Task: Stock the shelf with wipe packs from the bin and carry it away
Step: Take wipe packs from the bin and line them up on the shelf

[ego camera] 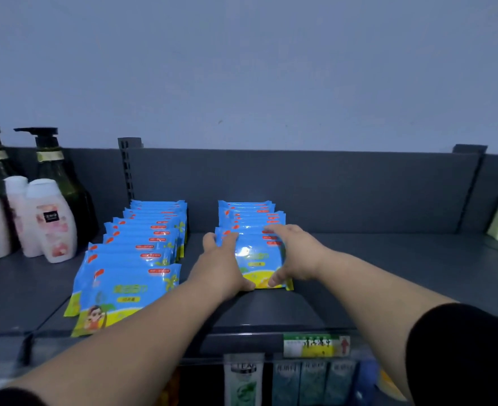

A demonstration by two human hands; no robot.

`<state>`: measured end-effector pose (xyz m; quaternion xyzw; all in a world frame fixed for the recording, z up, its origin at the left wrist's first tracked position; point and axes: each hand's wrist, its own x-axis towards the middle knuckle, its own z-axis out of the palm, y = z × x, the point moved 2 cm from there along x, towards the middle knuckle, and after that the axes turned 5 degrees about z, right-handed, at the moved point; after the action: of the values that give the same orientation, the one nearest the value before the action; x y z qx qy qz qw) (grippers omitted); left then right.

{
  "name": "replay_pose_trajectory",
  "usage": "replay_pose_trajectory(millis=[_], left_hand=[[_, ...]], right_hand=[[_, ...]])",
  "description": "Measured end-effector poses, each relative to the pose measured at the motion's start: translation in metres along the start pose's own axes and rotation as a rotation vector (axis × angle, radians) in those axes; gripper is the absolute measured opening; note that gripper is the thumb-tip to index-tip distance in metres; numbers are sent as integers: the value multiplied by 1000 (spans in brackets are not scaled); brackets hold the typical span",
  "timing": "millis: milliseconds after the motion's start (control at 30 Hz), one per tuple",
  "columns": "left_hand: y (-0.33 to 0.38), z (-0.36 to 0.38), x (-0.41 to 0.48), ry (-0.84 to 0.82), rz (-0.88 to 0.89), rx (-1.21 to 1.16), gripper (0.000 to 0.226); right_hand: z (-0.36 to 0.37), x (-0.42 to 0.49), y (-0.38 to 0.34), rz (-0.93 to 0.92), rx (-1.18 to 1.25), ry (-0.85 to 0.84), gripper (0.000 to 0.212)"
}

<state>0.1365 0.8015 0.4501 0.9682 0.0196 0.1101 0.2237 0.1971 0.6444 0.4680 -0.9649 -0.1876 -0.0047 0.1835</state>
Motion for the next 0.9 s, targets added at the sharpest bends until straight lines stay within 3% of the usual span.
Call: replay_pose_trajectory(millis=[200,433,633,900], left_hand=[[3,3,-3,20,39,-13,97],[27,11,-15,90,131,159,95],[96,39,-42,139,288,244,81],[238,102,-113,54,515,205,79]], right_hand=[[6,-15,-4,9,-42,91,109],[-16,-60,22,126,-86,175,94],[-37,-121,70,254,-177,280,82],[-77,-272,184,517,-257,372,81]])
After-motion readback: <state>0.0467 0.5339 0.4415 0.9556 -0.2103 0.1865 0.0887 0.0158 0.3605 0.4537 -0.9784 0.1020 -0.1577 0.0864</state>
